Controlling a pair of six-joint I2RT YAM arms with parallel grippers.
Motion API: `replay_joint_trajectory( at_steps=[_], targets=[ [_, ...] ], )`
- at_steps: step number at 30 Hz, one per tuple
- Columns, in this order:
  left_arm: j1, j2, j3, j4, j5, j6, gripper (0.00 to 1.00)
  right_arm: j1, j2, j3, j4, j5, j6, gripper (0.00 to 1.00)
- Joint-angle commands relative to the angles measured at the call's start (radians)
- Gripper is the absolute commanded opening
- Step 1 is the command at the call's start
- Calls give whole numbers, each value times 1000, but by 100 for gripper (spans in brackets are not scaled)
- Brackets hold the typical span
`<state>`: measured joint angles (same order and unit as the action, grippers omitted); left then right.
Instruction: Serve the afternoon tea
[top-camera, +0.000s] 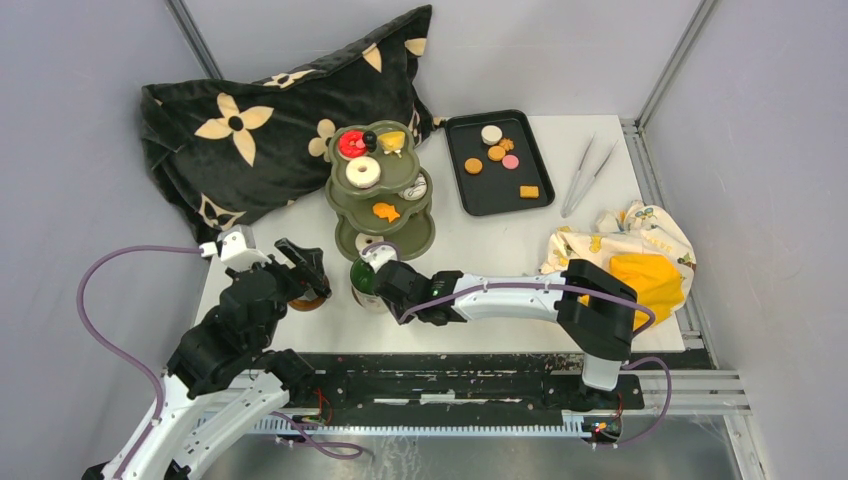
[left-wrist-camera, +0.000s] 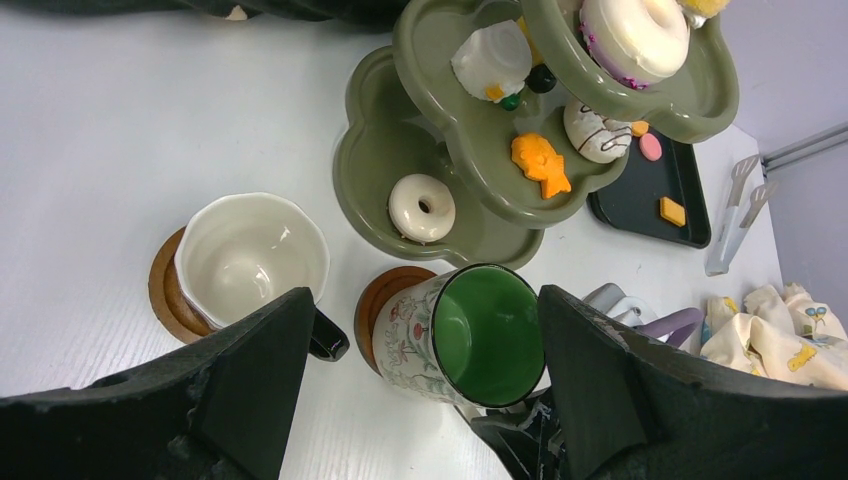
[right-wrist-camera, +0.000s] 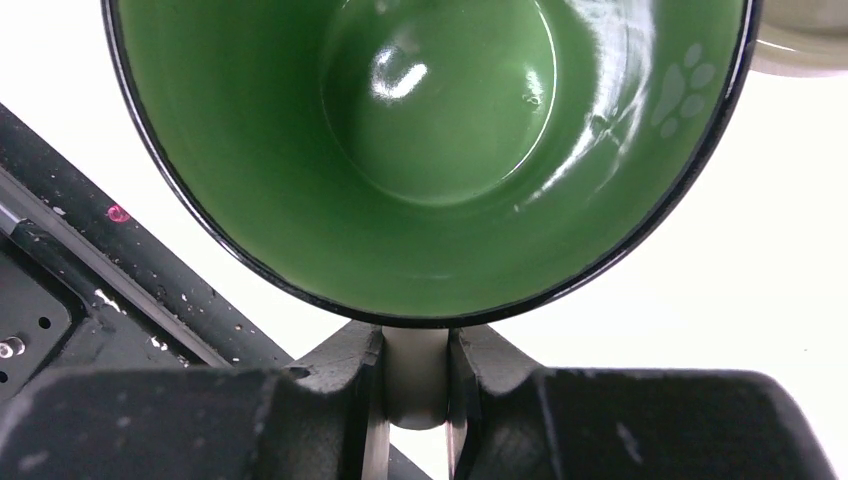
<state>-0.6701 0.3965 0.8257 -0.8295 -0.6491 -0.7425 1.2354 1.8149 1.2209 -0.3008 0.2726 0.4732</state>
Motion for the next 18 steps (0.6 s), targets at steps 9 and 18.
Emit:
replay_joint_trajectory(
  at_steps=[9,18],
  targets=[
    [-2,-8,36,29,-10,-11,89,4,-18,19,94,54,23,7],
    [-2,-24,40,19,-5,-20,88,4,-56,23,127,57,10,1]
  ],
)
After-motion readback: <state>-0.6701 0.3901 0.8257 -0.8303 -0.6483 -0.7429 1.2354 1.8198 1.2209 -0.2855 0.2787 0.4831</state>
